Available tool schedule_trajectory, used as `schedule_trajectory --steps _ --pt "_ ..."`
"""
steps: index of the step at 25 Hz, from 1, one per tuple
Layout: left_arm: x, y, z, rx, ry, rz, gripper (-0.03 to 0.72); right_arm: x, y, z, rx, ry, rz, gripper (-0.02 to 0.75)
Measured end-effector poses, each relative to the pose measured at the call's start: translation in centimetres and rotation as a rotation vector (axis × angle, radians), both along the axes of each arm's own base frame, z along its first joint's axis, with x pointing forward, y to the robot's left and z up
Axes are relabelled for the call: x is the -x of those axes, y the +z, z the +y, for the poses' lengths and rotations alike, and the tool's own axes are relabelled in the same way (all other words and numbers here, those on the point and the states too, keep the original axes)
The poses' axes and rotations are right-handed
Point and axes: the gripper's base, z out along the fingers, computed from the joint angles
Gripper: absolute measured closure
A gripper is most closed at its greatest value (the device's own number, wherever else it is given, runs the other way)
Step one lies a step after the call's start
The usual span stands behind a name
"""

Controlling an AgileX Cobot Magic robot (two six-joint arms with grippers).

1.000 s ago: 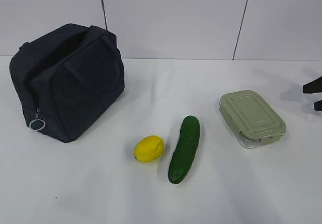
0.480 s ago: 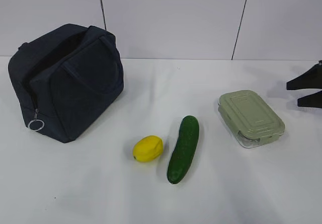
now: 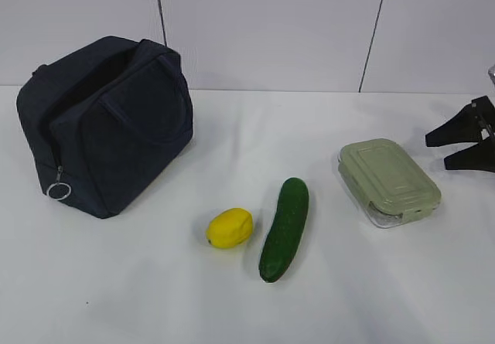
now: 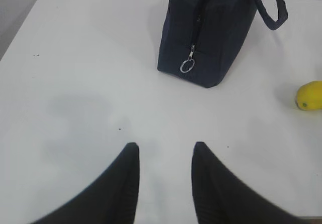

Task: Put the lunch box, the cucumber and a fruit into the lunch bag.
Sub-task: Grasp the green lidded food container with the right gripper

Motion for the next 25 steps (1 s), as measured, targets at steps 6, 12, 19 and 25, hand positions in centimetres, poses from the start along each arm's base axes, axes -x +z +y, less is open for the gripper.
schedule_trajectory --steps 6,12,19,25 --pt "0.0 0.0 0.0 0.0 0.0 0.0 0.448 0.12 -0.13 -0.05 0.016 0.013 0.007 0.157" --pt "0.0 0.0 0.0 0.0 0.0 0.0 0.448 0.15 -0.15 -0.06 0.019 0.015 0.009 0.157" --pt "0.0 0.0 0.0 0.0 0.0 0.0 0.448 0.16 -0.16 -0.06 0.02 0.016 0.009 0.157" --pt "0.0 0.0 0.0 0.0 0.0 0.0 0.448 0.12 -0.45 -0.06 0.014 0.014 0.015 0.157"
